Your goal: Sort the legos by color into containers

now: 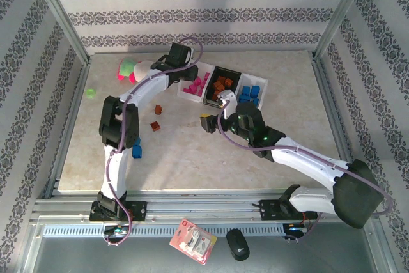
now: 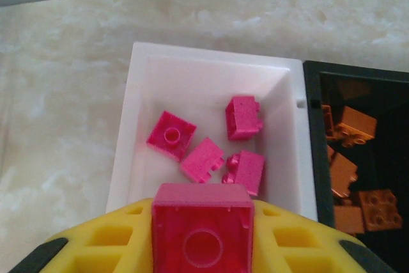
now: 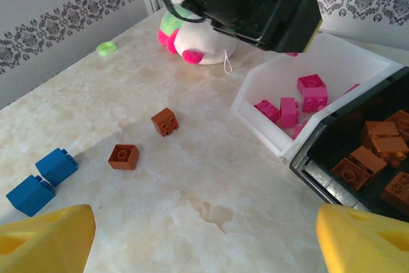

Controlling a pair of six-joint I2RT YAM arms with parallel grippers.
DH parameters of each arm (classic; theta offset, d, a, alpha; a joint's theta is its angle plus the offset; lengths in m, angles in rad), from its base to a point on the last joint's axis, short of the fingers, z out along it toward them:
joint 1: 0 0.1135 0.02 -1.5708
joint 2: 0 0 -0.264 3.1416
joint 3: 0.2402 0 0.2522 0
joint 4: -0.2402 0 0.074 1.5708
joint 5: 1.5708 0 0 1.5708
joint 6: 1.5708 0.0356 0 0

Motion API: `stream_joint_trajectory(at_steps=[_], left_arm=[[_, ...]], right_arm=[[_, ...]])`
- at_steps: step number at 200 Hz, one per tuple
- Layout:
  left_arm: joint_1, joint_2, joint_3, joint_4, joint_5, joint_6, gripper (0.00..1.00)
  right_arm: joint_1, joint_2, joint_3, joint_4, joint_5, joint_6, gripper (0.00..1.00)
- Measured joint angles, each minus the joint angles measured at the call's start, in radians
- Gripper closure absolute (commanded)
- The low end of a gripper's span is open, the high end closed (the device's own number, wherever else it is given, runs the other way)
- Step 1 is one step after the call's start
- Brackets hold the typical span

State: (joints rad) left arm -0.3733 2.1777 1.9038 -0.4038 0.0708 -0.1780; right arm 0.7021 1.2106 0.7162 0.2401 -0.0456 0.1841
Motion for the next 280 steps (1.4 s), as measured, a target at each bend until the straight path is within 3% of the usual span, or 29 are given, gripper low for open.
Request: stream_joint_trajectory(at_steps=[43,126,144,164,219,280], left_arm=[[0.000,0.117,0.144,-0.048,-0.047,0.078,0.62],[0.000,0.099,0.098,-0.066,-0.048,0.126,0.28],[0.000,0.030,0.017,-0.057,-0.049,0.126,0.19],[0.000,-0.074,-0.092,-0.027,-0.053,0.129,0.00],[0.002,-0.445,-0.504,0.101,-0.105,0.093,0.01],[0.105,-0.800,-0.787,0.014,-0.158,-0.037,0.01]], right_arm=[[-0.007,-0.037,-0.006,-0.023,0.007,0.000,0.11],[-0.007,-0.004,-0.006,-0.031,0.006,0.000,0.11],[-0.007,0.003,-0.006,-0.031,0.006,0.000,0.11],[-0.006,0.009,-0.004,-0.031,0.003,0.000,0.10],[0.044,0.102,0.073,-0.049,0.003,-0.027,0.08],[0.181,0.392,0.280,-0.049,0.036,-0.052,0.09]])
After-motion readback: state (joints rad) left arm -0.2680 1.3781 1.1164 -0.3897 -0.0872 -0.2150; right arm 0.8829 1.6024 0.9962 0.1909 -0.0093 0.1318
